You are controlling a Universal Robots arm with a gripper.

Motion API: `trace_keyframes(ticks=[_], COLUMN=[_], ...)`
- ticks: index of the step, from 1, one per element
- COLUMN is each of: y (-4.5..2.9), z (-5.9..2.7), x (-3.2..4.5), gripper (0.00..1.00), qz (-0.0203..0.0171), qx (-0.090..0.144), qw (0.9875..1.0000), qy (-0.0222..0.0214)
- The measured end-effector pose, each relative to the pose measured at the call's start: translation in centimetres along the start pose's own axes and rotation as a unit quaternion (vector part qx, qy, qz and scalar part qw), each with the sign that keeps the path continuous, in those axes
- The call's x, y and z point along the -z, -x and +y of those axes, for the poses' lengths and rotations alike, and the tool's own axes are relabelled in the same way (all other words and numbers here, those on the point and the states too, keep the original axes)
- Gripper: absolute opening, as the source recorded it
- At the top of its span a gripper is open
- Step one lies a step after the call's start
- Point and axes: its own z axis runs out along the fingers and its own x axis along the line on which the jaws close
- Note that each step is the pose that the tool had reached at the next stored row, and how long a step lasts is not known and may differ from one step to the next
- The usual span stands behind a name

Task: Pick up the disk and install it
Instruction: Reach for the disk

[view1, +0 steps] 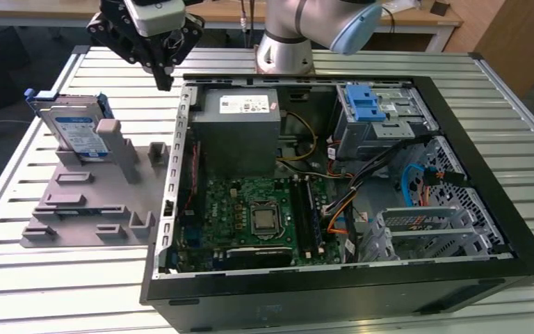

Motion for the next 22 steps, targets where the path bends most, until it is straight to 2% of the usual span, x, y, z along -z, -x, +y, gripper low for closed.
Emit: trace_keyframes(ticks=[22], y=[-2.41], z=[-0.08], x=[0.00], gripper=[0.11], qz=[0.0000], qx=[0.000], qw=[1.0000], qy=[0.0000])
